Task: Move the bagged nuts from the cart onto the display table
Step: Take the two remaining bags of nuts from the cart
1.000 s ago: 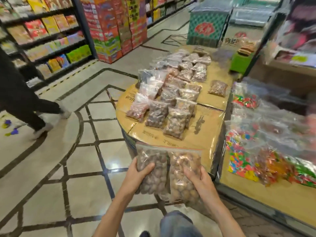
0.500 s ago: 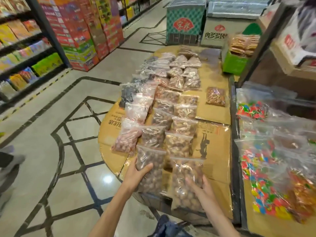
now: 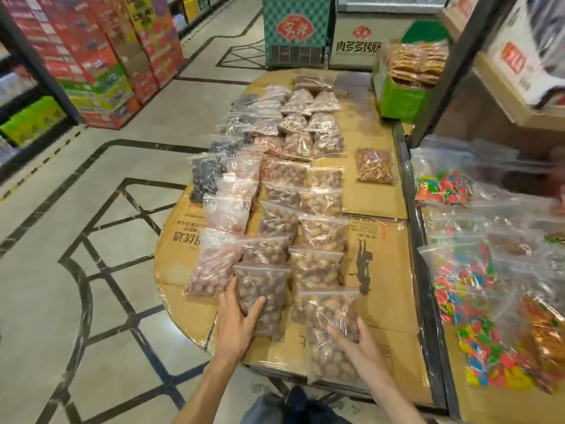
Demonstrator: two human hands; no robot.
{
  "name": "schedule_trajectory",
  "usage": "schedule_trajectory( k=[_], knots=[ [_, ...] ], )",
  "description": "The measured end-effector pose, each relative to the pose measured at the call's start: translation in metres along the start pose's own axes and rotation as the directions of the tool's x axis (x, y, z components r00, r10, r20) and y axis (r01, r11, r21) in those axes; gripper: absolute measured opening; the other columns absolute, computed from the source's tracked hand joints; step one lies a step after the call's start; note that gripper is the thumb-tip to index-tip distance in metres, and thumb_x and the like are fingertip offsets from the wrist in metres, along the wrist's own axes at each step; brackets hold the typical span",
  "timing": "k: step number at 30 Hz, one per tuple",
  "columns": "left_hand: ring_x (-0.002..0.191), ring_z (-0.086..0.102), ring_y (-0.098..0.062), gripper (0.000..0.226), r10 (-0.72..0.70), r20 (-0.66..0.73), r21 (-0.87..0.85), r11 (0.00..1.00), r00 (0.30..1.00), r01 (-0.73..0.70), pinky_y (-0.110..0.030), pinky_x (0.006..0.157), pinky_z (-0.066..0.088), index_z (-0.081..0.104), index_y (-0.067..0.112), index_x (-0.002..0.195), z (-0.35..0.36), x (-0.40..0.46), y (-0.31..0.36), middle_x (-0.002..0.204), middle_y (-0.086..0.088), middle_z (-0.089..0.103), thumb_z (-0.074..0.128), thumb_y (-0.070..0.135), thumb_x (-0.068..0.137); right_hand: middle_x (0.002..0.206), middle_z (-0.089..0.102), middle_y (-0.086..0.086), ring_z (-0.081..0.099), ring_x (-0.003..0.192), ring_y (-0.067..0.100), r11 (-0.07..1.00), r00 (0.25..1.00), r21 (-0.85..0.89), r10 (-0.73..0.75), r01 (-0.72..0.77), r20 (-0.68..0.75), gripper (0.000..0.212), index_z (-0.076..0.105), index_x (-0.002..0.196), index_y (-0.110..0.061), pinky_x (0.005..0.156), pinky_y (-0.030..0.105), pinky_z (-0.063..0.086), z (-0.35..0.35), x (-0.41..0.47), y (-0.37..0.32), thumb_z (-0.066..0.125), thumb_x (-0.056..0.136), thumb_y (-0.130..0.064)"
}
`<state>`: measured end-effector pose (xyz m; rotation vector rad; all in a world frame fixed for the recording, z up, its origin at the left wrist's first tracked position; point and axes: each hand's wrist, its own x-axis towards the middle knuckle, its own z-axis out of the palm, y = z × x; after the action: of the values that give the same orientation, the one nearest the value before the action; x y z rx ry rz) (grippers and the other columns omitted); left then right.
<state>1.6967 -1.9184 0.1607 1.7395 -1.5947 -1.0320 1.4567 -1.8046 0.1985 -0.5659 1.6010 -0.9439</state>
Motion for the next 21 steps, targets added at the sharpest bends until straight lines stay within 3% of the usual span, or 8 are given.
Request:
schedule_trajectory(
  k=[5, 9, 15, 21],
  knots=[
    [0.122, 0.027, 0.001, 0.081, -0.002, 0.016, 0.025, 1.000, 1.000, 0.002, -0.024, 0.106, 0.023, 0.021, 0.023, 0.165, 0.001, -0.005, 0.003, 0.151, -0.009, 0.035, 0.062, 0.050, 0.100, 0.179, 0.006, -0.005, 0.014, 0.164, 0.025, 0.995, 0.995, -0.047, -0.093, 0.092, -0.023, 0.118, 0.000, 0.170, -0.029, 0.128, 0.056, 0.019, 0.026, 0.009, -0.007, 0.069, 0.083, -0.069],
    [0.141, 0.029, -0.016, 0.082, -0.007, 0.028, 0.044, 0.999, 1.000, 0.006, -0.030, 0.106, 0.025, 0.017, 0.026, 0.166, 0.001, -0.005, 0.000, 0.151, -0.009, 0.034, 0.058, 0.053, 0.101, 0.176, -0.013, -0.005, 0.004, 0.165, 0.029, 0.983, 0.989, -0.149, -0.124, 0.111, -0.080, 0.110, -0.002, 0.170, -0.026, 0.129, 0.058, 0.017, 0.042, 0.021, -0.001, 0.062, 0.092, -0.069],
    [0.140, 0.031, -0.018, 0.088, 0.032, 0.055, 0.059, 0.998, 0.998, -0.035, -0.029, 0.105, 0.026, 0.008, 0.030, 0.167, -0.003, -0.009, 0.000, 0.152, -0.009, 0.034, 0.059, 0.055, 0.100, 0.178, -0.012, 0.004, 0.013, 0.164, 0.036, 0.952, 0.986, -0.300, -0.108, 0.066, -0.127, 0.105, -0.001, 0.170, -0.026, 0.126, 0.061, 0.021, 0.036, 0.023, 0.003, 0.059, 0.095, -0.069],
    [0.155, 0.020, -0.023, 0.092, 0.127, 0.094, 0.156, 0.978, 0.987, -0.140, -0.039, 0.124, 0.024, 0.000, 0.026, 0.167, -0.014, -0.019, -0.006, 0.169, -0.005, 0.017, 0.058, 0.053, 0.101, 0.179, 0.009, 0.002, 0.021, 0.162, 0.032, 0.942, 0.981, -0.317, -0.153, 0.109, -0.118, 0.109, 0.000, 0.170, -0.030, 0.127, 0.058, 0.024, 0.029, 0.009, 0.001, 0.067, 0.091, -0.066]
  ],
)
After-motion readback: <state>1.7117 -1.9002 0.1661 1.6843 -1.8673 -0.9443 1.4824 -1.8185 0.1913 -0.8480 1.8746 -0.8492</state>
